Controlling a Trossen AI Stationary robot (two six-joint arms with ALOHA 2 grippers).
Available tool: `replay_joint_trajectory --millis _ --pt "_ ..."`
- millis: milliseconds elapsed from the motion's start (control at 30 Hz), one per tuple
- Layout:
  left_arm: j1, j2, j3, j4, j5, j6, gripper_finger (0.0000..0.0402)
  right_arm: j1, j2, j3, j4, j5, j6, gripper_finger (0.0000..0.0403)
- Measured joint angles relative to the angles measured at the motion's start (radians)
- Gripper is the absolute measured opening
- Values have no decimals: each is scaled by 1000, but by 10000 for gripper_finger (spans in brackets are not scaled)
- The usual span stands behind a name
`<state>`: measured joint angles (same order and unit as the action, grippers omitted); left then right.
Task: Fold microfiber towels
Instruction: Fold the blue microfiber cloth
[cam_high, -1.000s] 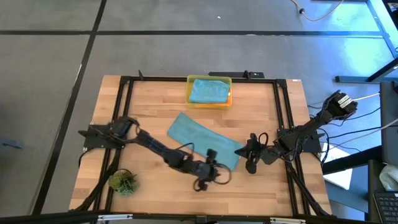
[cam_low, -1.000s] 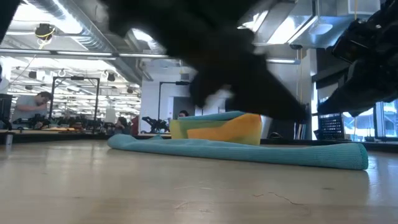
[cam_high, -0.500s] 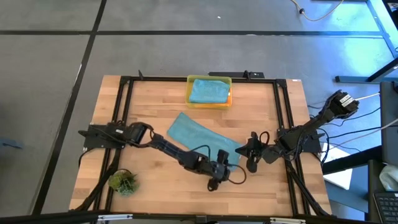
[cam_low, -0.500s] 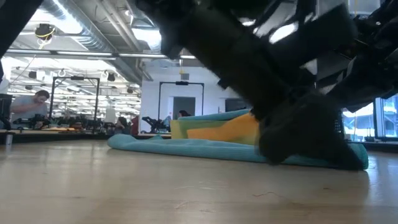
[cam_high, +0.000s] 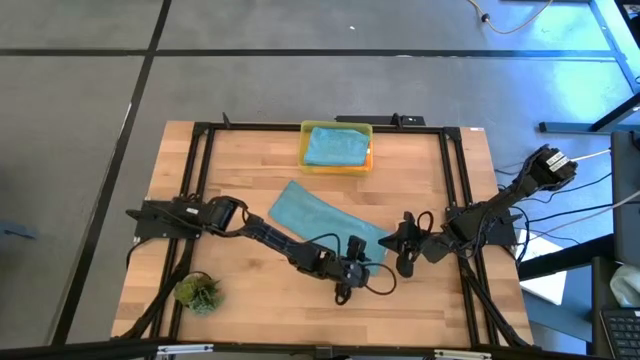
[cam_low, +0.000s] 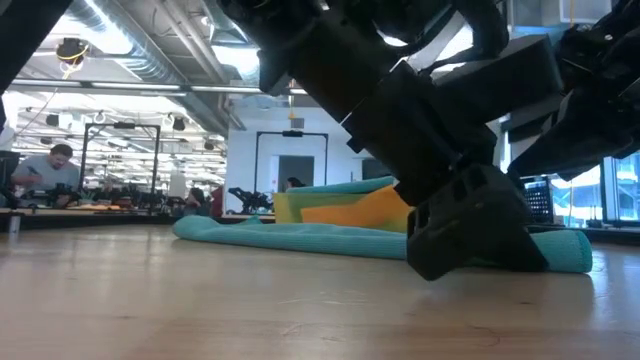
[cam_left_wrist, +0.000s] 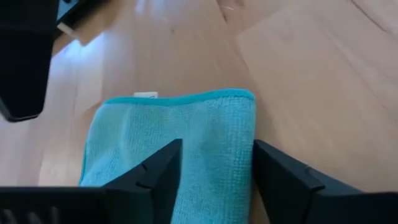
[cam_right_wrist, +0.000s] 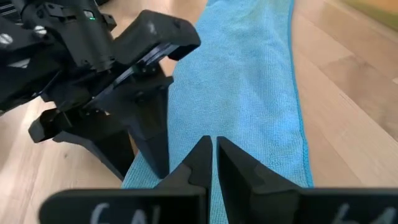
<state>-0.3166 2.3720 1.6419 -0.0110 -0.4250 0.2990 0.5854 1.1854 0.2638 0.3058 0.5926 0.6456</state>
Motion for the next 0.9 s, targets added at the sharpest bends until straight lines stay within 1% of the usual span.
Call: replay_joint_trajectory --millis 133,200,300,333,433,500,633,733,833,900 --pt "-12 16 1 23 6 33 135 0 0 0 0 2 -5 26" --pt "-17 17 1 27 11 36 96 0 0 0 2 12 -25 26" --pt "-25 17 0 33 8 3 27 0 -23 -1 43 14 -82 26" --pt "-28 13 -1 29 8 -11 14 3 -36 -1 63 15 -113 26" --pt "-37 3 -4 15 7 -28 3 19 -64 -1 107 4 -242 26" --pt "-46 -11 -7 -9 5 -33 2 24 -69 -1 124 -39 -319 26" --pt "-73 -59 -8 -39 26 -56 0 43 -59 -1 123 -115 -377 36" --pt "-95 -98 -6 -100 40 -83 0 66 -34 -1 132 -149 -401 69" --pt "-118 -122 -7 -188 60 -130 0 91 21 -1 163 -152 -413 121" --pt "-130 -133 -5 -209 68 -159 0 110 75 0 223 -151 -424 159"
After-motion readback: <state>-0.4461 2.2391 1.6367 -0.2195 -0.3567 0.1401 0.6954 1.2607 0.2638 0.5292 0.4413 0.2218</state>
